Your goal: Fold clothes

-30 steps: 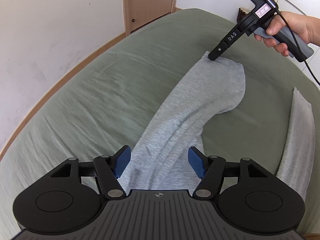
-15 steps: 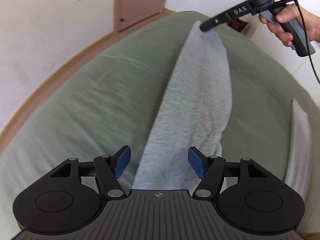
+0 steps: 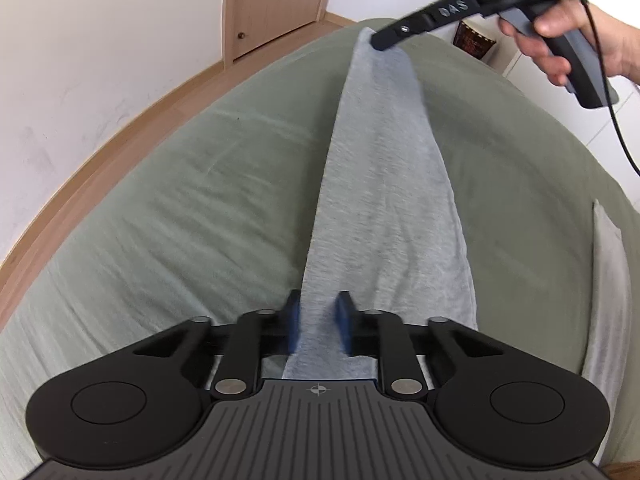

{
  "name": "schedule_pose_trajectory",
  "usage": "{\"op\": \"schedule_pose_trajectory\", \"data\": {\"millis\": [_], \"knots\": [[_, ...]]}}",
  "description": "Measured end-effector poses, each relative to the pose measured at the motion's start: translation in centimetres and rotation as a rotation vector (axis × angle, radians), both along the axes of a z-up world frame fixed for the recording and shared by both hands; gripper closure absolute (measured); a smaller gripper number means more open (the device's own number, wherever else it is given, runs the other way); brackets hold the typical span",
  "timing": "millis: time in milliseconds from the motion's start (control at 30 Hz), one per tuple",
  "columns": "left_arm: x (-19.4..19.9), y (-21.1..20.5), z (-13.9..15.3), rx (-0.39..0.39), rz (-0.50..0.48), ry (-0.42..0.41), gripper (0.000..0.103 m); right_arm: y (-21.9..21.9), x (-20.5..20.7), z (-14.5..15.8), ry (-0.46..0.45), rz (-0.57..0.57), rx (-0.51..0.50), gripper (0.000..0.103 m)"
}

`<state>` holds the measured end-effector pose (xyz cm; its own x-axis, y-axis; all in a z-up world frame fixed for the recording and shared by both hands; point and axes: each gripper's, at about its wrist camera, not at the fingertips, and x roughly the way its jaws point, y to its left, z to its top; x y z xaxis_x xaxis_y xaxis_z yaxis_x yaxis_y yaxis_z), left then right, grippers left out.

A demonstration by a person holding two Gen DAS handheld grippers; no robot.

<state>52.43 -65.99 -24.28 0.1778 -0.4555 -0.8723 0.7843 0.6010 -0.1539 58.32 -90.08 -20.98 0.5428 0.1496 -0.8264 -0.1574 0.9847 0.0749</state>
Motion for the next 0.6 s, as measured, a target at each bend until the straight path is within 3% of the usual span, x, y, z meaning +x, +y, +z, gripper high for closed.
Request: {"op": "schedule_pose_trajectory", "data": {"millis": [200,267,300,367,467,600], "knots": [[0.7,0.5,-0.2,0.02,0.082,-0.015,0.091,1.6,1.5,-2.3,0.038,-0.056,-0.055,0.097],[0.7,0.4,-0.2,0.025,0.099,-0.021,0.089,2.2,2.0,-3.5,0.071,-0.102,-0.104,0.094],[0.7,0.4,-0.2,0.028,0.102,-0.025,0.088,2.3,2.1,-4.0,0.085,-0.124,-0.137,0.086],[0.3,0.3,0.0,0.04,0.107,-0.041,0.076,2.0,1.9,-4.2,0.088,-0.168,-0.155,0.083],[0.0,0.6,0.9,0.06,0.144,-0.062,0.059,0.4,1.0,-3.4,0.106,-0.238,-0.09,0.083],[-0.1,2.2,2.5,0.056,0.176,-0.08,0.053,-1.3,-1.6,-2.3,0.164,-0.292,0.056,0.082]]}}
